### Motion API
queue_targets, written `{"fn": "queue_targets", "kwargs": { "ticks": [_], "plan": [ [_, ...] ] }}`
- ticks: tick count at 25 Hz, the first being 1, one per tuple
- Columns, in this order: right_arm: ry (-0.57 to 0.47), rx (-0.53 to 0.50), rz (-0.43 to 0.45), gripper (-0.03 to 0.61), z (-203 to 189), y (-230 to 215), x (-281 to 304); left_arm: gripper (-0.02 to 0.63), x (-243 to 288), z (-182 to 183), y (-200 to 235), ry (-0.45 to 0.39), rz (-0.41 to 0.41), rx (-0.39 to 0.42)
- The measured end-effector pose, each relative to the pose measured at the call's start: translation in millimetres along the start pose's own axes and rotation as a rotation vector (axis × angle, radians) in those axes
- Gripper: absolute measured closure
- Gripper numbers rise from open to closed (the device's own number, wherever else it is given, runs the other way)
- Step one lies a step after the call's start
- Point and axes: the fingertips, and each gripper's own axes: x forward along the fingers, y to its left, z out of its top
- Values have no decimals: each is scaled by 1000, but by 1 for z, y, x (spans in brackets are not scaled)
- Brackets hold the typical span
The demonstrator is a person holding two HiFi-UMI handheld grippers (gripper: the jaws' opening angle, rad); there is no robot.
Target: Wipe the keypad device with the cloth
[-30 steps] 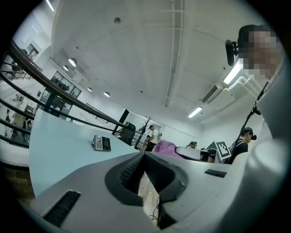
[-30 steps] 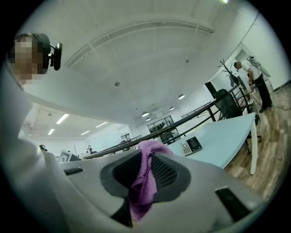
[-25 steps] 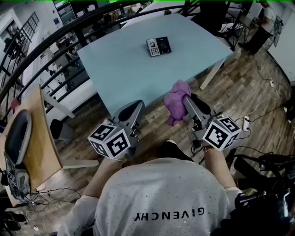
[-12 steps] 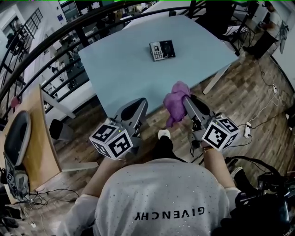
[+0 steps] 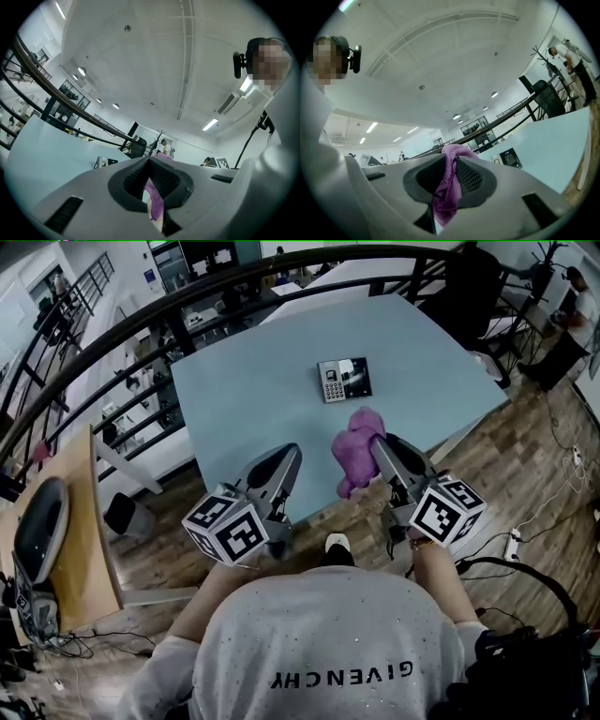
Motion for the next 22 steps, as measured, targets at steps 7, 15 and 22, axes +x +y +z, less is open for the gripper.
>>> {"fn": "queue_targets", "kwargs": {
  "ticks": [7,15,22],
  "plan": [
    [38,-5,55,508,37,-69,58,609,80,14,30,10,39,23],
    [109,20,120,508,38,-126,125,609,139,23,83,-36,131,1],
    [209,42,182,508,11,-174,176,609,181,-1,139,10,253,-60]
  ]
}}
